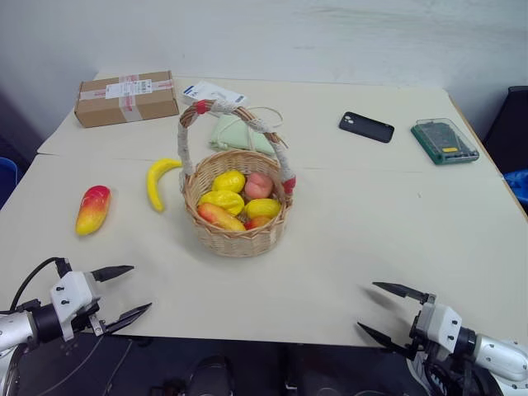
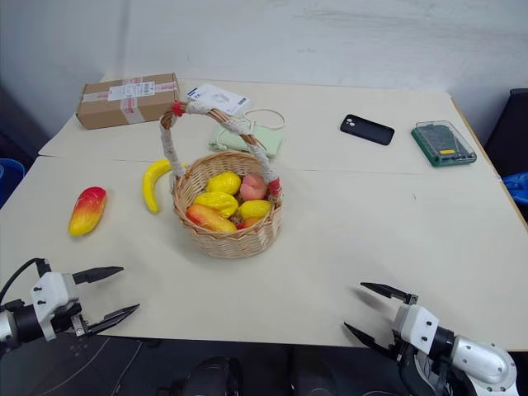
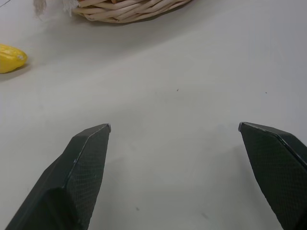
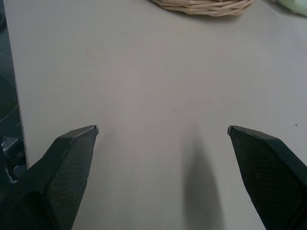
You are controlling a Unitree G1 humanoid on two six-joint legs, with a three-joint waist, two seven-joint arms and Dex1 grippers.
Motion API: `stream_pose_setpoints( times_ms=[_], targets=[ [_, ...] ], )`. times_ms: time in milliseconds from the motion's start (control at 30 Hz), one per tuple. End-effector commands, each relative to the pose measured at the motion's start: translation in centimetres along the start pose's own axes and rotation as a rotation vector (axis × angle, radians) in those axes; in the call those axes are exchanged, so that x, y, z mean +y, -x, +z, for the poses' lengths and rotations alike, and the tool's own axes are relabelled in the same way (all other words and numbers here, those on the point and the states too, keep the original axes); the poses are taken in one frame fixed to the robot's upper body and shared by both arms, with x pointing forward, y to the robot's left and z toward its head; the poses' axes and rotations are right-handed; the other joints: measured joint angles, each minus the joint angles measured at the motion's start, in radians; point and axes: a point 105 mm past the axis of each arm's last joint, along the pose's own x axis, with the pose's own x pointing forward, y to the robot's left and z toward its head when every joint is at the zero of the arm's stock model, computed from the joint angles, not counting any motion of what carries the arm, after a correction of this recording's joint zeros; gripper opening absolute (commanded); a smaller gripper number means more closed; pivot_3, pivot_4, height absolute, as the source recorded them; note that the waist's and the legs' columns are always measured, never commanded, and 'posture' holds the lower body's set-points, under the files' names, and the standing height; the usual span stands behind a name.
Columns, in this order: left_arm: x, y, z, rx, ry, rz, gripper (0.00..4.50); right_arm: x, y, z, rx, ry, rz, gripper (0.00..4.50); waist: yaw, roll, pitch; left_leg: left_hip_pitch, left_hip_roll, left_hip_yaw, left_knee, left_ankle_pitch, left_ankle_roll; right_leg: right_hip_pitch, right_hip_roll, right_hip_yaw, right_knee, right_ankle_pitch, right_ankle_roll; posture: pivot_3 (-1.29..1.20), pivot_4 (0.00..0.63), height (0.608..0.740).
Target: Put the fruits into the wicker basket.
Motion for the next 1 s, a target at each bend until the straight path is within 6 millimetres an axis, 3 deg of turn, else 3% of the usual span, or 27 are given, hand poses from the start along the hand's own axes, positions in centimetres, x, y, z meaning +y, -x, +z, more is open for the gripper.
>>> stream_pose_setpoints(
  times_ms=[33,333,600,700,767,900,1000],
  targets=[
    [-0.1,0.1,0.1,0.004,-0.012,-0.006,4.5,-0.2,0.2,0.2,-0.003,0.029,0.001,4.46,0.0,0.0,0.0,0.0,0.0,0.0,0.0,0.0,0.0,0.0,0.0,0.0,0.0,0.0,0.0,0.0,0.15,0.74],
    [0.2,0.2,1.0,-0.04,0.076,-0.016,4.5,-0.5,-0.1,-0.3,0.0,0.03,-0.031,4.46,0.0,0.0,0.0,0.0,0.0,0.0,0.0,0.0,0.0,0.0,0.0,0.0,0.0,0.0,0.0,0.0,0.15,0.74],
    [1.2,-0.4,2.3,-0.115,0.099,0.073,4.5,-1.2,-0.5,-0.3,-0.02,-0.109,-0.075,4.46,0.001,0.0,0.0,0.0,0.0,0.0,0.0,0.0,0.0,0.0,0.0,0.0,0.0,0.0,0.0,0.0,0.15,0.74],
    [1.7,-0.4,2.7,-0.146,0.136,0.109,4.5,-2.0,-1.3,1.4,-0.115,-0.127,-0.111,4.46,-0.002,0.0,0.0,0.0,0.0,-0.001,0.0,0.0,0.0,0.0,0.0,0.0,0.0,0.0,0.0,0.0,0.15,0.74],
    [3.3,0.7,2.5,-0.184,0.22,0.222,4.5,-2.7,-2.0,3.2,-0.191,-0.119,-0.128,4.46,-0.004,0.002,0.001,0.0,0.0,0.0,0.0,0.0,0.0,0.0,0.0,0.0,0.001,0.0,0.0,0.0,0.15,0.74],
    [4.2,4.5,-1.2,-0.065,0.345,0.385,4.5,-3.4,-2.9,6.9,-0.34,-0.052,-0.139,4.46,-0.013,0.002,0.001,0.0,0.001,-0.001,0.0,0.0,0.0,0.0,0.0,0.0,0.001,0.0,0.0,0.0,0.15,0.74],
    [5.2,9.0,-3.9,-0.036,0.537,0.62,4.5,-4.2,-4.0,11.0,-0.487,0.008,-0.144,4.46,-0.029,0.001,0.001,-0.001,0.001,-0.001,0.0,-0.001,-0.001,-0.001,0.001,-0.001,0.001,-0.001,0.0,0.0,0.15,0.74]
  ],
)
